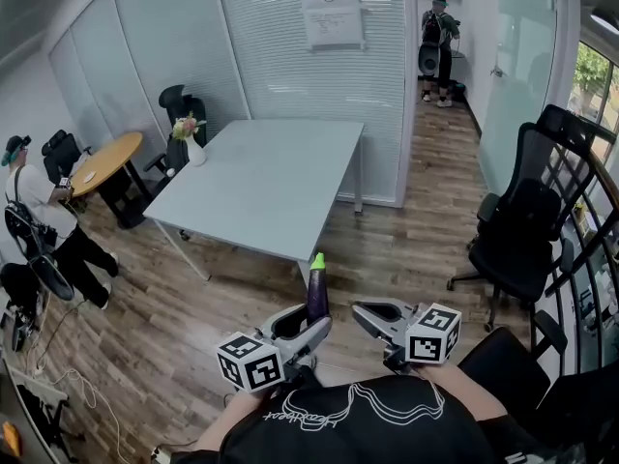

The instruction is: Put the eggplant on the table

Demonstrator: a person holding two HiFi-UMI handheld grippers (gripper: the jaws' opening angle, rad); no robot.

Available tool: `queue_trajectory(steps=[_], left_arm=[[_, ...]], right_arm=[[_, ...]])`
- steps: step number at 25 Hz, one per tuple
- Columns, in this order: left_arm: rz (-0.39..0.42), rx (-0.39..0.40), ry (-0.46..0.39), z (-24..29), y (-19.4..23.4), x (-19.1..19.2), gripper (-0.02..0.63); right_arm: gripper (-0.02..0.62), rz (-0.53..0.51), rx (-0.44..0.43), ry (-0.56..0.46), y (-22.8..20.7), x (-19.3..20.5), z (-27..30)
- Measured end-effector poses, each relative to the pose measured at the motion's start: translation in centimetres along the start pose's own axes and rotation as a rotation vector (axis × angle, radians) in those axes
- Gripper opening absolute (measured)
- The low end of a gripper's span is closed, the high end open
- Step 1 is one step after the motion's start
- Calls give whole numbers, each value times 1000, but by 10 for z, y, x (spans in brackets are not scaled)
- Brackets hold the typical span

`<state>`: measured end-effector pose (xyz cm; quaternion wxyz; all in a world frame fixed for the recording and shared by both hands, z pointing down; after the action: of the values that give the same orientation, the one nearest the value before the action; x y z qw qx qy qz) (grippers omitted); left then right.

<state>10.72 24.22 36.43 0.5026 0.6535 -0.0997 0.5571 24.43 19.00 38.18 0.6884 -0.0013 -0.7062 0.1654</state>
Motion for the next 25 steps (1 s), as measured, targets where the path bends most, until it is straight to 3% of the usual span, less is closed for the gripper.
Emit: queue_trajectory(steps=[9,25], left_arm=[[-34,-4,35,21,78,-34,235],[-41,89,118,72,256,-180,235]], right_arm=[[8,48,43,37,-53,3,61],[9,131,159,-43,-180,-47,231]])
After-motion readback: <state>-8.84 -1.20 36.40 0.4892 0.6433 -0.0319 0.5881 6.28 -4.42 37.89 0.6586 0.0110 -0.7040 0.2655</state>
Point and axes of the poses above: the fingertips, and each gripper's own axes: z forward along the fingers, y to its left, x out of its underside, the point moved 5 cm from there along -z, backward along the fingers, and after that the axes turned 9 degrees about -z, right-handed, at the moved point
